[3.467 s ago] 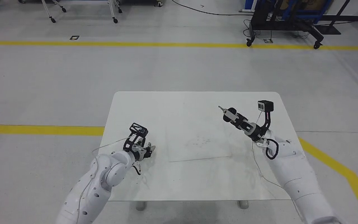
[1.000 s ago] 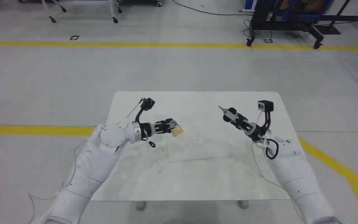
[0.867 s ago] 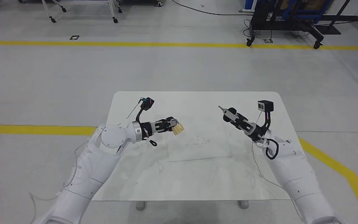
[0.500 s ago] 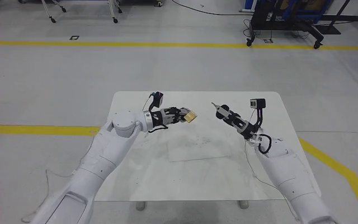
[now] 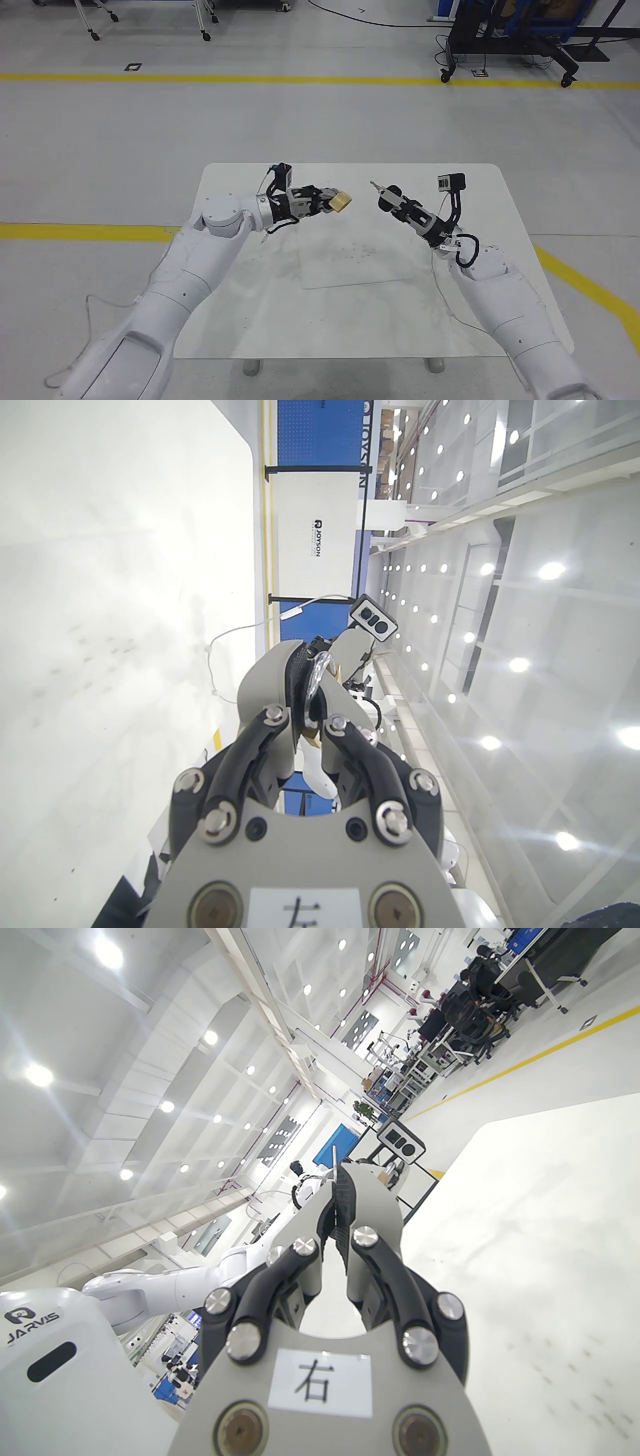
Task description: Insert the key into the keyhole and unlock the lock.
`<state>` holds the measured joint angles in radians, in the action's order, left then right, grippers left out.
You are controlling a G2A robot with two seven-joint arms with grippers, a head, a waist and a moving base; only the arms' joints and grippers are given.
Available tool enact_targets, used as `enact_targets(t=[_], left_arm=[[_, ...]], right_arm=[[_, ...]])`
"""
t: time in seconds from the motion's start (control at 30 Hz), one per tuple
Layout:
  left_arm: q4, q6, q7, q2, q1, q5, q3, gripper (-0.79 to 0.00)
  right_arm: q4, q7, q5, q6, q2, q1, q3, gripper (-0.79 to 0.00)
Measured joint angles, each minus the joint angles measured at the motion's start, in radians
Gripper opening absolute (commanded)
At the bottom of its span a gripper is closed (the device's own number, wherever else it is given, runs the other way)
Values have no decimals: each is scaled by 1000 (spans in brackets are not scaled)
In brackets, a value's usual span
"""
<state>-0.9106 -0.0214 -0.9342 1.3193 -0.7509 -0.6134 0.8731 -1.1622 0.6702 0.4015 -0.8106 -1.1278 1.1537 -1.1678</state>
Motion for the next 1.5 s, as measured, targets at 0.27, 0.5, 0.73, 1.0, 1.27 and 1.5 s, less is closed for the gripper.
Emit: enact_targets(t=[0.27,0.5,0.73,1.0,1.27,1.5], left_arm=[[56,42,-87,26,-1,-116,-12,-785],[81,50,-118,42,8,-139,-21,-785],[97,50,-147,48,14,-139,-18,-785],[116,66,-105,53,15,-175,14,-785],[119,87,-80,60,16,-176,19,-785],[133,68,15,67,20,-200,47,-785]], right_arm=[[-36,-134,-55,71,-26,-11,53,-785],[-21,-199,-58,50,-40,-28,60,-785],[1,-250,-118,61,-56,-42,85,-785],[-10,-198,-81,35,-67,-23,111,-785],[-12,-174,-71,37,-67,-11,96,-785],[-35,-182,-105,28,-71,12,99,-785]])
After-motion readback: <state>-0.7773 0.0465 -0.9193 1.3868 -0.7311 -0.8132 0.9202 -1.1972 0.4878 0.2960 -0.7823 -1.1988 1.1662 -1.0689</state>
